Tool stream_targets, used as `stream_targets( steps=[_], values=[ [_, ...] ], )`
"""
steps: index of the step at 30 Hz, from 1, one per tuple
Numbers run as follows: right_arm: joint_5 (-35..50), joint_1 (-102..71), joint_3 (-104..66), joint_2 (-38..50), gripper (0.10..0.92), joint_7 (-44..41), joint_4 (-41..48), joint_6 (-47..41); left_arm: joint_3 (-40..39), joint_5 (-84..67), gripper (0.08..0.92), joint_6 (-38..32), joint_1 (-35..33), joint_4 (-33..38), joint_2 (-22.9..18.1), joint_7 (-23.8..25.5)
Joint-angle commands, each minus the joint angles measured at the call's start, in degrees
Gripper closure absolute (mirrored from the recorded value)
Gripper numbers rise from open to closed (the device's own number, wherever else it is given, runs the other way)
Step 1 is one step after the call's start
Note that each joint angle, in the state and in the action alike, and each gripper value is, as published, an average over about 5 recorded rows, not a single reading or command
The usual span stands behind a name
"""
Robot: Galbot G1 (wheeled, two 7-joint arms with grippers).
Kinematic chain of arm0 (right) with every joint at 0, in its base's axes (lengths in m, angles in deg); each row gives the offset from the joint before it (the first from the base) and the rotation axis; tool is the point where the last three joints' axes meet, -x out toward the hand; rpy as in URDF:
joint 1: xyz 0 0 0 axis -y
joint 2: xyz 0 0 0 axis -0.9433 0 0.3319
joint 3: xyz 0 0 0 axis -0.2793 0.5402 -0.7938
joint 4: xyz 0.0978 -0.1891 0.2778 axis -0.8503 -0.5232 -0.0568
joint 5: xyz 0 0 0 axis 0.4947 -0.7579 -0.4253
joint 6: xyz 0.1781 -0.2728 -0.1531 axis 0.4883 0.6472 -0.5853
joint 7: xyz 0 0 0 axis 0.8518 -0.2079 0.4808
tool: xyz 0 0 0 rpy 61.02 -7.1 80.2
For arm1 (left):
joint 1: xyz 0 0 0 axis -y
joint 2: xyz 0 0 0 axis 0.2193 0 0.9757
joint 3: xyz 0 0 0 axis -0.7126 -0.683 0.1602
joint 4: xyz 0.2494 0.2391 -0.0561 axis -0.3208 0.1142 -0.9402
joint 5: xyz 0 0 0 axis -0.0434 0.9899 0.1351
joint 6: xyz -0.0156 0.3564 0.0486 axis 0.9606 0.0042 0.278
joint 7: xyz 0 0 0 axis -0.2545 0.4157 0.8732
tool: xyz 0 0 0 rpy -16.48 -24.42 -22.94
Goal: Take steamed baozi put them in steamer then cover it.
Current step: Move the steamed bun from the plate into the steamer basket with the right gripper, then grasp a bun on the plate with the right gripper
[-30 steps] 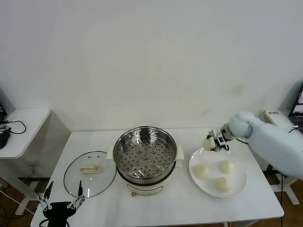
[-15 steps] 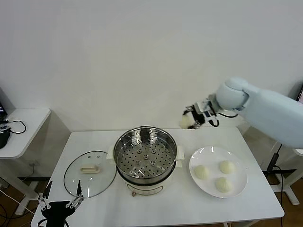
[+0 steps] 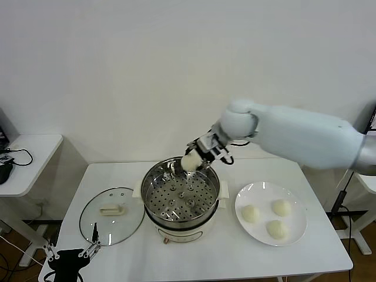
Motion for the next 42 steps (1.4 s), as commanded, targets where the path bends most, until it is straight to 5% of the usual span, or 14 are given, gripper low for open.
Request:
stream_targets(
  steps=[1,15,26,32,37,42],
  values=[
    [-11.9,-3.4,4.1,-10.3,0.407,2.3,9.2,11.2,0.3,-0.2,0.177,0.4,0.2,0.8,-0.5,0.1],
    [-22.2,-8.7,2.6,-13.6,0.406,6.7,16.9,19.3,0.6,-0.6,0.177,0.6,0.8,0.6,-0.7,0.0],
    [-22.0,-7.8,3.3,-13.2,0.35,5.8,16.4,20.1,0.7,-0.8,0.177,0.5,0.4,1.2,-0.7,-0.3],
    [-13.2,-4.1,2.5,-11.1,0.216,4.1,12.0,16.6,0.5,-0.7,0.177,0.5,0.2,1.5,-0.7,-0.4],
    [1.8,2.1,2.8,-4.3,0.203,-1.1,2.6,3.4,0.3,-0.9,0.177,0.6,0.4,1.4,-0.4,-0.3],
    [7.4,6.3,1.0,6.0,0.202,-4.1,-6.0,-8.2,0.4,-1.3,0.177,0.7,0.9,1.3,0.4,-0.2]
  ],
)
